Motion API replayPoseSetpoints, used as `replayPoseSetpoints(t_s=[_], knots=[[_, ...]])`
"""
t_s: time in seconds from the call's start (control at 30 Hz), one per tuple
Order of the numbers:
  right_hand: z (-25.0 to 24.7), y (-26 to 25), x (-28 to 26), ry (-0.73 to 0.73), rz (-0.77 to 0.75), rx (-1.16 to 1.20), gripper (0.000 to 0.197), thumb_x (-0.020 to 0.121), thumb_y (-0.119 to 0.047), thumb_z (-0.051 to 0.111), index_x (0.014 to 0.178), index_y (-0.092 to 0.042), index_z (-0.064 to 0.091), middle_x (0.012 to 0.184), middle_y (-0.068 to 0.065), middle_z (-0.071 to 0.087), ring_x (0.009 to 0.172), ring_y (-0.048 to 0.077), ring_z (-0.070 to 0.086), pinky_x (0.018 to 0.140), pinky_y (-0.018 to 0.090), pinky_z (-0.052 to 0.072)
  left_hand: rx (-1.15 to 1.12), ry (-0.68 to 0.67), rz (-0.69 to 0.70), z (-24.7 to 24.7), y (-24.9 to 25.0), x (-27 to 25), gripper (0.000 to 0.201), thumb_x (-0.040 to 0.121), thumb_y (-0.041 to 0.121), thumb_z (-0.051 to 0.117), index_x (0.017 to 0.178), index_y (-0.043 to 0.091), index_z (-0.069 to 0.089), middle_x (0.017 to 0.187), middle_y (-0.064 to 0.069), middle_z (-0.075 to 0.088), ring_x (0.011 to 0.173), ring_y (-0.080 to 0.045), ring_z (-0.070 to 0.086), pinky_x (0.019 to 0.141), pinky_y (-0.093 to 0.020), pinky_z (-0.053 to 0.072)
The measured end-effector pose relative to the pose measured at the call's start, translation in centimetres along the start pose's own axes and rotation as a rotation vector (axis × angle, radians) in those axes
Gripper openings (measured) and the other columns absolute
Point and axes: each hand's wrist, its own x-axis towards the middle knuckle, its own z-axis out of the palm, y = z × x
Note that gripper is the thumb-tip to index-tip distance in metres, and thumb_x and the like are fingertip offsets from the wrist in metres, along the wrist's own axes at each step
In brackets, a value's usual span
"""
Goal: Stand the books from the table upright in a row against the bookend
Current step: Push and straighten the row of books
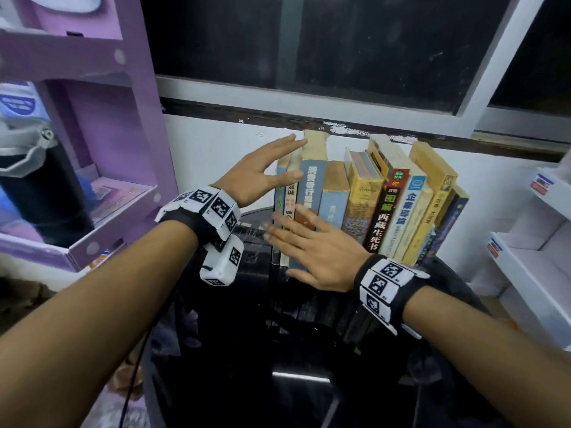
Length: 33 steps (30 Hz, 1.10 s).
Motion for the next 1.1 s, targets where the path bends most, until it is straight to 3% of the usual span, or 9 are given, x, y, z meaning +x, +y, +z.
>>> replayPoseSetpoints(t_s=[0.1, 0.27, 0.4, 0.5, 0.73, 0.9, 1.1], knots=[[1.2, -0.2, 0.8, -0.006, -0.024, 0.019, 0.072, 0.099, -0.053, 0.029, 0.154, -0.008, 0.017, 0.161, 0.011, 0.017, 0.151, 0.026, 0.004, 0.12, 0.056, 0.005, 0.005, -0.014, 0.02, 0.2, -0.5, 0.4, 0.059, 0.088, 0.046, 0.06, 0.142, 0.042, 0.038, 0.156, 0.016, 0.024, 0.141, 0.001, 0.021, 0.115, -0.028, 0.017], [2.8, 0.0, 1.0, -0.032, 0.001, 0.001, 0.073, 0.099, -0.053, 0.029, 0.154, -0.007, 0.016, 0.162, 0.011, 0.012, 0.151, 0.026, -0.001, 0.12, 0.053, -0.003, 0.01, -0.025, 0.045, 0.6, -1.2, 1.0, 0.065, 0.083, 0.047, 0.067, 0.14, 0.039, 0.037, 0.154, 0.016, 0.027, 0.138, -0.003, 0.029, 0.111, -0.03, 0.027], [3.4, 0.3, 1.1, -0.016, -0.014, -0.01, 0.072, 0.099, -0.051, 0.032, 0.154, -0.007, 0.017, 0.162, 0.01, 0.012, 0.151, 0.023, 0.002, 0.121, 0.05, -0.006, 0.028, -0.05, 0.086, 1.0, -1.7, 1.3, 0.073, 0.077, 0.053, 0.068, 0.139, 0.037, 0.031, 0.146, 0.016, 0.038, 0.132, -0.009, 0.041, 0.106, -0.042, 0.041], [3.9, 0.6, 1.1, -0.016, -0.022, -0.025, 0.073, 0.098, -0.051, 0.032, 0.154, -0.008, 0.016, 0.163, 0.008, 0.01, 0.151, 0.022, 0.001, 0.12, 0.049, -0.007, 0.07, -0.055, 0.115, 1.1, -2.1, 1.5, 0.076, 0.077, 0.056, 0.065, 0.14, 0.034, 0.029, 0.146, 0.011, 0.04, 0.128, -0.012, 0.046, 0.101, -0.043, 0.046], [4.4, 1.2, 1.5, 0.008, -0.032, -0.042, 0.075, 0.096, -0.051, 0.037, 0.154, -0.007, 0.018, 0.162, 0.007, 0.01, 0.151, 0.021, 0.001, 0.121, 0.049, -0.007, 0.13, -0.071, 0.124, 0.7, -2.5, 2.0, 0.074, 0.082, 0.052, 0.064, 0.142, 0.031, 0.027, 0.146, 0.006, 0.041, 0.122, -0.018, 0.052, 0.098, -0.042, 0.049], [4.5, 1.5, 1.7, -0.003, -0.029, -0.035, 0.073, 0.098, -0.053, 0.03, 0.154, -0.008, 0.017, 0.163, 0.006, 0.01, 0.151, 0.021, 0.0, 0.121, 0.049, -0.005, 0.16, -0.071, 0.118, 0.7, -2.7, 2.4, 0.076, 0.078, 0.06, 0.059, 0.142, 0.033, 0.026, 0.145, 0.004, 0.043, 0.12, -0.019, 0.054, 0.094, -0.043, 0.051], [4.6, 1.7, 1.8, -0.006, -0.027, -0.018, 0.074, 0.099, -0.055, 0.027, 0.155, -0.009, 0.015, 0.163, 0.005, 0.008, 0.151, 0.021, -0.001, 0.121, 0.05, -0.003, 0.19, -0.056, 0.124, 0.6, -2.7, 2.8, 0.073, 0.081, 0.054, 0.062, 0.142, 0.031, 0.028, 0.144, 0.003, 0.044, 0.116, -0.017, 0.055, 0.094, -0.04, 0.051]])
